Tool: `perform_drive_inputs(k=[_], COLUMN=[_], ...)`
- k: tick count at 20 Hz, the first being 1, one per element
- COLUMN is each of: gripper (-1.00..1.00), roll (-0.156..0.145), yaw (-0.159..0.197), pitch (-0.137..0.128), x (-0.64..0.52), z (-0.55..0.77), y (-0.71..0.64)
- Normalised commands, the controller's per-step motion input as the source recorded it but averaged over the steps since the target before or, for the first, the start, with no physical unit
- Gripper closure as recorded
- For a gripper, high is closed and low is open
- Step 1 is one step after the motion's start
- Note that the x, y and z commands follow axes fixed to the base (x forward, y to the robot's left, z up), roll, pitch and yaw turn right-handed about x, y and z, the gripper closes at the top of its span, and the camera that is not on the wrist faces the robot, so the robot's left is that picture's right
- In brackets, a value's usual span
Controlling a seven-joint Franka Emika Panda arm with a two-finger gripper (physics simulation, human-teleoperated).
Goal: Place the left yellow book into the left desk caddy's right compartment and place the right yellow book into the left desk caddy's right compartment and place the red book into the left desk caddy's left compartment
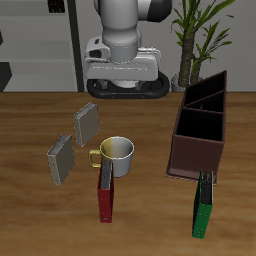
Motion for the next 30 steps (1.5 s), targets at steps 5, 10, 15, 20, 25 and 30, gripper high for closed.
perform_drive_inputs(k=[5,10,15,20,25,30], gripper=[-1.0,-1.0,-1.0,-1.0,-1.0,-1.0], roll=[0.023,-0.017,-0.018,-0.012,-0.025,0.008], yaw=[0.02,-0.005,-0.014,-0.034,-0.019,-0.021], pitch=[-0.023,-0.015,-0.002,-0.017,-0.038,-0.051], x=[-0.19,-0.12,-0.11,-0.18,-0.16,-0.07], z=[-0.08,-0.13,-0.18,-0.25,-0.24,-0.09], y=[-0.42,-0.62,-0.49,-0.46,-0.16,-0.01])
